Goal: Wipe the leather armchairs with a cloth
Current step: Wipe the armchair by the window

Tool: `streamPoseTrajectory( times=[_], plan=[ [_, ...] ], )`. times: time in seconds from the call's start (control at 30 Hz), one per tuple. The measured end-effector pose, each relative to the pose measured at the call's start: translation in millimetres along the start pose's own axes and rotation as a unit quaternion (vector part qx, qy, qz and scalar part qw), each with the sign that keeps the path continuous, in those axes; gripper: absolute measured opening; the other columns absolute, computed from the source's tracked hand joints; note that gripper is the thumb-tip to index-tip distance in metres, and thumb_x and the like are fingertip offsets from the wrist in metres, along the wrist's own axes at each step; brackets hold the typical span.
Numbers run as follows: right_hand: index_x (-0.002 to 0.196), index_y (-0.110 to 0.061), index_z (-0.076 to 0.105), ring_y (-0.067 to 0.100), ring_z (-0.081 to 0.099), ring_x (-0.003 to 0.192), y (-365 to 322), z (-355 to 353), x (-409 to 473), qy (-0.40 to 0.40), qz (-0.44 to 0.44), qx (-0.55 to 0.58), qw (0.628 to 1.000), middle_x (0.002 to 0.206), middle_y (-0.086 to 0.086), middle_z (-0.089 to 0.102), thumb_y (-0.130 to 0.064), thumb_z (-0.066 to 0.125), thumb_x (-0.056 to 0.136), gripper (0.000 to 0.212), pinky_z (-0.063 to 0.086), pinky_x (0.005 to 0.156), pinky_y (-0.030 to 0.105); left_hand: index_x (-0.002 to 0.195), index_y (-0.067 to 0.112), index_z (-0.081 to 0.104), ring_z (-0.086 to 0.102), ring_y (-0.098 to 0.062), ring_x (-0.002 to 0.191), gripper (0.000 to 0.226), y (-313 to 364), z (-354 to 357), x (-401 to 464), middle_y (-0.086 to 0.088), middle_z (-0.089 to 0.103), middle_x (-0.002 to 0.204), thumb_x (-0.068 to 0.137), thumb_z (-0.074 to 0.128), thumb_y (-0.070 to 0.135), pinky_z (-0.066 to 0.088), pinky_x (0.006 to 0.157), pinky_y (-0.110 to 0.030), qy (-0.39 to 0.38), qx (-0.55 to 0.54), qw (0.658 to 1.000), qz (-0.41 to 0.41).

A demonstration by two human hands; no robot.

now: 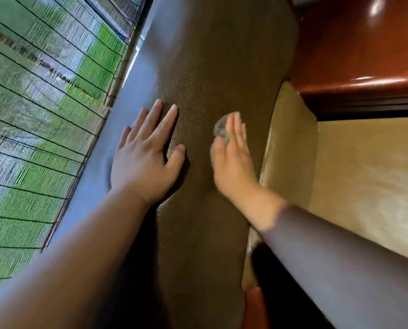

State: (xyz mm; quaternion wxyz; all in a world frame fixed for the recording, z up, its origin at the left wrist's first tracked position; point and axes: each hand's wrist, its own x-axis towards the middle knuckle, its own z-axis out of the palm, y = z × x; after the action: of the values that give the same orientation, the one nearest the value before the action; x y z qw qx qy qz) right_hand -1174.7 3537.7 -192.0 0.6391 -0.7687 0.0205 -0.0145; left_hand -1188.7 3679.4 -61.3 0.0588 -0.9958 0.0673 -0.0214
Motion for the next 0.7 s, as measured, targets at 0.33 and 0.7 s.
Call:
streamPoseTrajectory(
  times=[0.33, 0.7],
  plan=[
    [0.165, -0.015, 0.021, 0.023, -0.004, 0.16, -34.1, 21.6, -1.2, 0.039, -0.102, 0.005, 0.994, 0.174, 0.004, 0.006, -0.036, 0.025, 0.112, 0.057, -0.003, 0.129, 0.032, 0.162, 0.046, 0.033, 0.01, -0.007, 0.162, 0.063, 0.6, -4.5, -4.5, 0.016, 0.021, 0.173, 0.099, 0.031, 0.04, 0.012, 0.132, -0.042, 0.026, -0.102, 0.994, -0.012],
    [0.164, -0.038, -0.009, 0.017, -0.012, 0.16, -5.4, 74.8, -177.5, 0.016, -0.075, 0.033, 0.996, 0.174, -0.008, -0.013, -0.047, 0.019, 0.111, 0.06, -0.002, 0.127, 0.033, 0.166, 0.048, 0.012, -0.004, -0.014, 0.164, 0.071, -24.4, -14.5, -122.5, 0.017, 0.001, 0.175, 0.099, 0.035, 0.051, 0.006, 0.133, -0.051, -0.055, -0.02, 0.998, 0.018]
  ],
)
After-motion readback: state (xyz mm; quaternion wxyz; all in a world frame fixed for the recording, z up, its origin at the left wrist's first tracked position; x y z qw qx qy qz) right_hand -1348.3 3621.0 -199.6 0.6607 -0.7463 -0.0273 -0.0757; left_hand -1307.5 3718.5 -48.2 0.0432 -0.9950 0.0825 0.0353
